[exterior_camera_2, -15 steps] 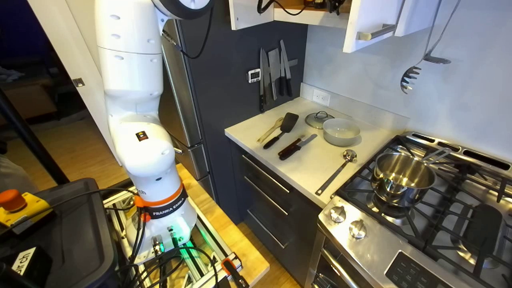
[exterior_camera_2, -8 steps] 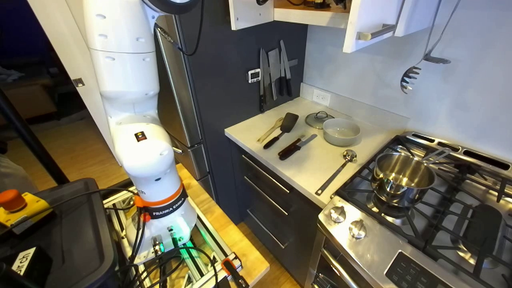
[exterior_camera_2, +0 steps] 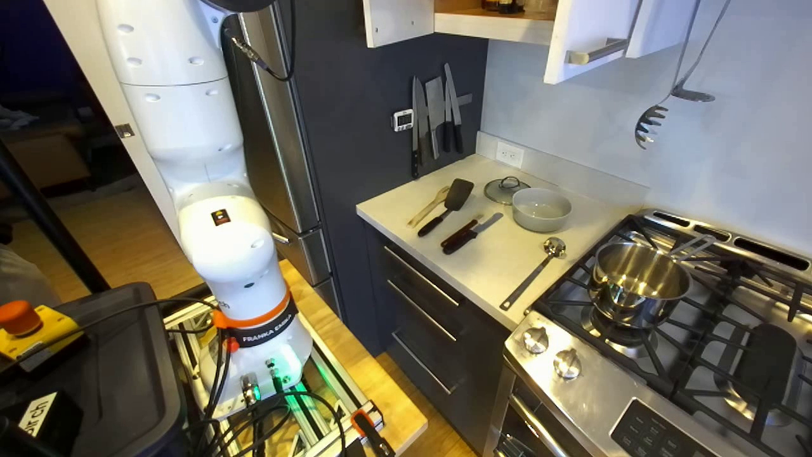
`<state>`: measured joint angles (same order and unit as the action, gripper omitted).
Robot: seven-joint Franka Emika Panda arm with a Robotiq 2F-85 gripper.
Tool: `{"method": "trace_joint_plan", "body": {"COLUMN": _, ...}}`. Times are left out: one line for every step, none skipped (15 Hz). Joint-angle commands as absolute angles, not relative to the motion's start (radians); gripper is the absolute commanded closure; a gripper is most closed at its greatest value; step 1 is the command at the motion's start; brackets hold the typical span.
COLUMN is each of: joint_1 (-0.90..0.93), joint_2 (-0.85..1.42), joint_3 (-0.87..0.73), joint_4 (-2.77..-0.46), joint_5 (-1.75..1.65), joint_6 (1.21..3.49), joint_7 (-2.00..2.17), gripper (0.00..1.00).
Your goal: Flip the container over on the shelf
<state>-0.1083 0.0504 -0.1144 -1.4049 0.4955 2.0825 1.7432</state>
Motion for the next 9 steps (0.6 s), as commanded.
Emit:
{"method": "trace_joint_plan", "body": {"joint_1": -0.109, "joint_2": 0.008, "joint_3": -0.115, "joint_4": -1.431, "joint_5": 0.503, "joint_6": 2.064, "joint_7": 1.765, "gripper": 0.00}}
{"method": "trace_joint_plan", "body": {"joint_1": -0.108, "joint_2": 0.000, "joint_3": -0.115, "joint_4": -1.437, "joint_5": 0.492, "joint_6": 2.072, "joint_7": 1.776, "gripper": 0.00}}
{"method": "trace_joint_plan", "body": {"joint_1": -0.107, "joint_2": -0.012, "joint_3": -0.115, "joint_4": -1.444, "joint_5": 0.481, "joint_6": 2.076, "joint_7": 1.781, "gripper": 0.00}}
{"method": "trace_joint_plan", "body": {"joint_1": -0.107, "joint_2": -0.020, "joint_3": -0.114, "joint_4": -1.449, "joint_5": 0.487, "joint_6": 2.078, "joint_7": 1.784, "gripper": 0.00}}
{"method": "trace_joint_plan", "body": {"joint_1": -0.106, "joint_2": -0.030, "joint_3": -0.113, "joint_4": -1.455, "joint_5": 0.490, "joint_6": 2.079, "joint_7": 1.791, "gripper": 0.00}}
{"method": "trace_joint_plan", "body": {"joint_1": -0.106, "joint_2": -0.039, "joint_3": -0.112, "joint_4": -1.461, "joint_5": 0.488, "joint_6": 2.078, "joint_7": 1.795, "gripper": 0.00}}
{"method": "trace_joint_plan", "body": {"joint_1": -0.105, "joint_2": -0.049, "joint_3": -0.111, "joint_4": -1.468, "joint_5": 0.489, "joint_6": 2.077, "joint_7": 1.795, "gripper": 0.00}}
{"method": "trace_joint_plan", "body": {"joint_1": -0.105, "joint_2": -0.056, "joint_3": -0.110, "joint_4": -1.473, "joint_5": 0.489, "joint_6": 2.071, "joint_7": 1.791, "gripper": 0.00}}
{"method": "trace_joint_plan", "body": {"joint_1": -0.105, "joint_2": -0.065, "joint_3": -0.109, "joint_4": -1.481, "joint_5": 0.477, "joint_6": 2.074, "joint_7": 1.800, "gripper": 0.00}}
